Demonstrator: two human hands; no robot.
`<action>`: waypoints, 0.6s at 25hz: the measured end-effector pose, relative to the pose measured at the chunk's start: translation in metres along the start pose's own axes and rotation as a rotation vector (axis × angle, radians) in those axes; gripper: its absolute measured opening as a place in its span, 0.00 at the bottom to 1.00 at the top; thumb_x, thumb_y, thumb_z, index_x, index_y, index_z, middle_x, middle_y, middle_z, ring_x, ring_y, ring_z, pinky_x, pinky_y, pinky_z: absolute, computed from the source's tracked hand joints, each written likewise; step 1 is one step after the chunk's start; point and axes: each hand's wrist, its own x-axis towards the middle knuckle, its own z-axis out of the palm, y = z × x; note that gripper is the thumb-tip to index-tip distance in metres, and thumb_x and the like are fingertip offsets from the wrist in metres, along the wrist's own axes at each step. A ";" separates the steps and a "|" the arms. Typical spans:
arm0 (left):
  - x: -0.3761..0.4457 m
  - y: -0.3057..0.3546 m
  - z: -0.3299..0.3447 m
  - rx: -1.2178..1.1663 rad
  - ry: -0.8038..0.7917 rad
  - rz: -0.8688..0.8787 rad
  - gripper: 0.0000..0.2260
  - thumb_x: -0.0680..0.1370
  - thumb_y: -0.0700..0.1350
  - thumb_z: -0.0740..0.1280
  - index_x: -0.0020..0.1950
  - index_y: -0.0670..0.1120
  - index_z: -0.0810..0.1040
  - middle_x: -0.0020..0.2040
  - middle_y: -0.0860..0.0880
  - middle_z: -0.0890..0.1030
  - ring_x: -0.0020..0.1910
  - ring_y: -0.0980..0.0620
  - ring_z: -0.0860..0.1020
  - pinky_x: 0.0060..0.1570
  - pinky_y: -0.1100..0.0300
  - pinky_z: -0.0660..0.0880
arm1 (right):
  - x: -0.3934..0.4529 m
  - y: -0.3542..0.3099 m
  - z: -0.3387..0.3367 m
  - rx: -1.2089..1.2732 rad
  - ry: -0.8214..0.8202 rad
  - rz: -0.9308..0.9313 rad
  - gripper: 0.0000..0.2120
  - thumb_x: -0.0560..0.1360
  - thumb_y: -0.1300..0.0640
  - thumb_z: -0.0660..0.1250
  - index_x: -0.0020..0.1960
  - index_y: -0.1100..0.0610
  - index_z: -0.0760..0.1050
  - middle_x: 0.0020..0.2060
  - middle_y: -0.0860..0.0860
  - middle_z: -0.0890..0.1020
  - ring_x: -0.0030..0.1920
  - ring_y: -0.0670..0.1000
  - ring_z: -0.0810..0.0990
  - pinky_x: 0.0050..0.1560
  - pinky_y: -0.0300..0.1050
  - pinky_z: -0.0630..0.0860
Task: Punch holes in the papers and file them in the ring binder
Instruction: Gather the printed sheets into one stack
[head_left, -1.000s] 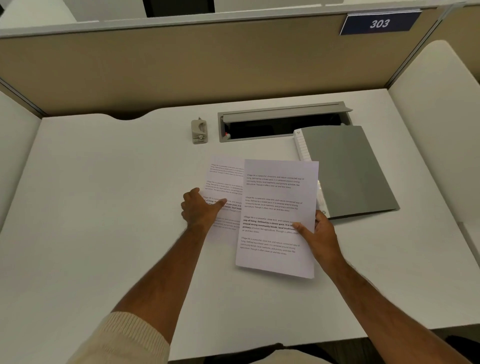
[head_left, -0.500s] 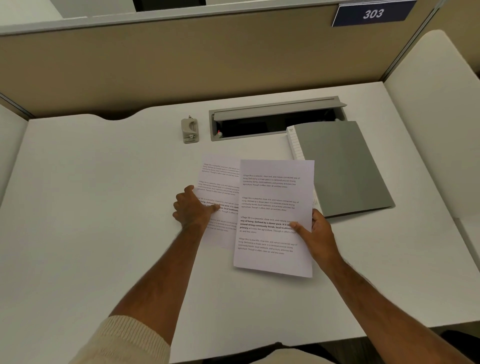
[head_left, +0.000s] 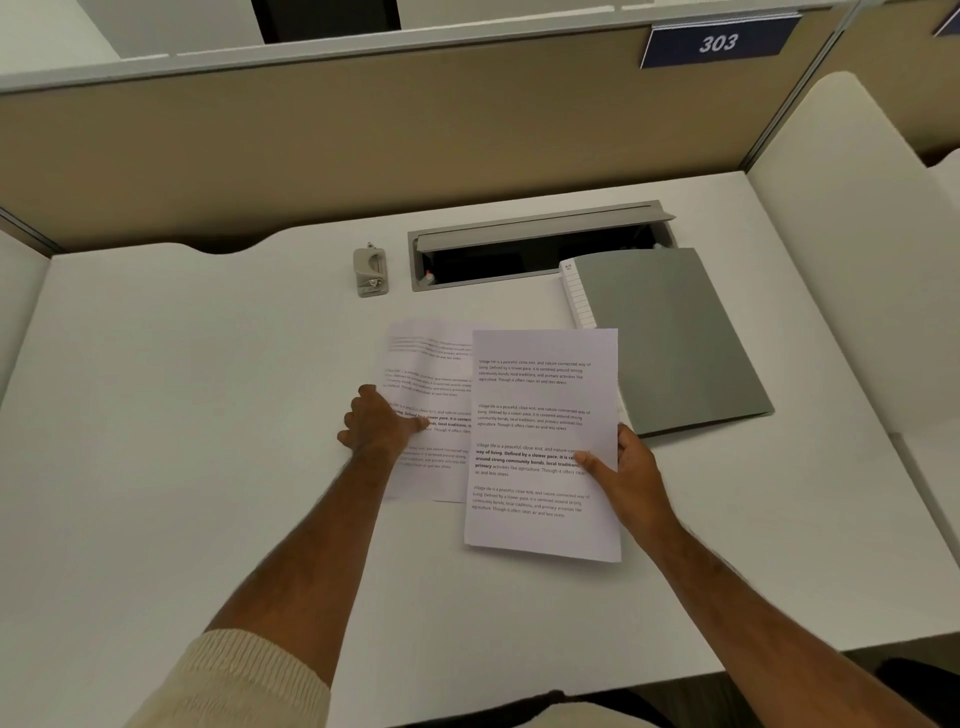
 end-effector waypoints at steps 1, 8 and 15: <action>0.000 -0.002 0.000 -0.030 -0.017 0.003 0.36 0.67 0.52 0.82 0.68 0.44 0.68 0.65 0.44 0.77 0.66 0.39 0.76 0.67 0.41 0.66 | -0.001 0.000 -0.001 -0.001 0.004 0.002 0.22 0.75 0.56 0.75 0.66 0.50 0.73 0.55 0.42 0.84 0.50 0.42 0.85 0.45 0.38 0.82; -0.015 -0.023 -0.022 -0.191 -0.037 0.145 0.18 0.73 0.43 0.78 0.59 0.42 0.77 0.58 0.43 0.84 0.55 0.41 0.83 0.51 0.52 0.79 | -0.007 0.000 -0.001 -0.019 0.009 -0.011 0.21 0.75 0.56 0.75 0.64 0.48 0.73 0.55 0.42 0.84 0.50 0.44 0.85 0.47 0.41 0.83; -0.049 -0.047 -0.066 -0.335 -0.014 0.262 0.18 0.75 0.45 0.76 0.64 0.46 0.80 0.57 0.48 0.84 0.51 0.48 0.83 0.46 0.57 0.80 | -0.010 -0.003 0.004 -0.046 -0.001 -0.024 0.21 0.75 0.57 0.75 0.66 0.49 0.73 0.56 0.44 0.84 0.51 0.41 0.85 0.45 0.37 0.82</action>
